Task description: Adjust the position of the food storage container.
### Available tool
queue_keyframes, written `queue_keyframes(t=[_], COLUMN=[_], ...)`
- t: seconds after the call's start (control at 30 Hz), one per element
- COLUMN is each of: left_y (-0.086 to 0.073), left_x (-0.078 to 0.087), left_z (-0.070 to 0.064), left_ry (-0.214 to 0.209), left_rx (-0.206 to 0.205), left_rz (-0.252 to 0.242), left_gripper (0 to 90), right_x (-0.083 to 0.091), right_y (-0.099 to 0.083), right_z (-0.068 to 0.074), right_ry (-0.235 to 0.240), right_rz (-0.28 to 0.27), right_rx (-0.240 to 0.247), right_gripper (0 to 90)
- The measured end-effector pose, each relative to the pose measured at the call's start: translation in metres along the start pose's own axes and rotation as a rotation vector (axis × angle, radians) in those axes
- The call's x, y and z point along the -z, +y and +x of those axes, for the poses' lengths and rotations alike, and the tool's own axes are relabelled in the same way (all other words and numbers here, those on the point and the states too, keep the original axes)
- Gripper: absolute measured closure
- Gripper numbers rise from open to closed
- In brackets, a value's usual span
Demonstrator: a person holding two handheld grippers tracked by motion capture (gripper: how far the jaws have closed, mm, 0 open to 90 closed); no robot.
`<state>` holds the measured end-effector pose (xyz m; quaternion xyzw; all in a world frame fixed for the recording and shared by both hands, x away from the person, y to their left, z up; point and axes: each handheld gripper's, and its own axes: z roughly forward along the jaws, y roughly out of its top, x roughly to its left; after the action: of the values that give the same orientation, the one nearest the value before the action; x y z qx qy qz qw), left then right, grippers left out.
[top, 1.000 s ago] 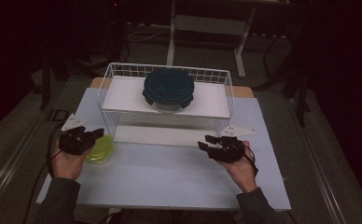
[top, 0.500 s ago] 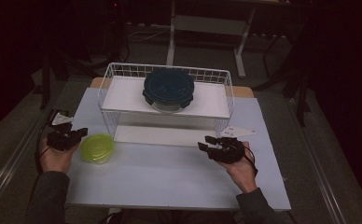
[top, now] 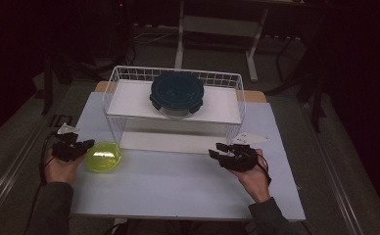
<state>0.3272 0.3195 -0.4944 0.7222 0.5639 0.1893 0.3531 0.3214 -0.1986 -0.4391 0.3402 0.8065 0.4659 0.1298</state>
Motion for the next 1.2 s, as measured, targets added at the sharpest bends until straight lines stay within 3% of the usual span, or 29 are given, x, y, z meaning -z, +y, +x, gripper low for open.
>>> queue_keyframes(t=[0.17,0.33,0.57,1.2], left_y=[-0.006,-0.014,-0.021,-0.007], left_x=[0.000,0.004,0.006,-0.018], left_z=[-0.001,0.001,-0.011,-0.074], left_ry=[-0.008,-0.048,-0.071,-0.147], left_rx=[-0.001,0.040,0.035,-0.090], left_rz=[0.003,-0.019,-0.029,-0.008], left_gripper=[90.0,90.0,90.0,90.0], right_x=[0.000,-0.003,-0.005,-0.005], right_y=[0.000,-0.002,-0.003,-0.007], right_z=[0.000,0.001,0.002,0.002], right_ry=[-0.002,0.005,0.008,0.018], right_rz=[-0.002,0.003,0.006,0.007], right_rx=[-0.003,-0.006,-0.007,-0.015], right_gripper=[56.7,56.7,56.7,56.6])
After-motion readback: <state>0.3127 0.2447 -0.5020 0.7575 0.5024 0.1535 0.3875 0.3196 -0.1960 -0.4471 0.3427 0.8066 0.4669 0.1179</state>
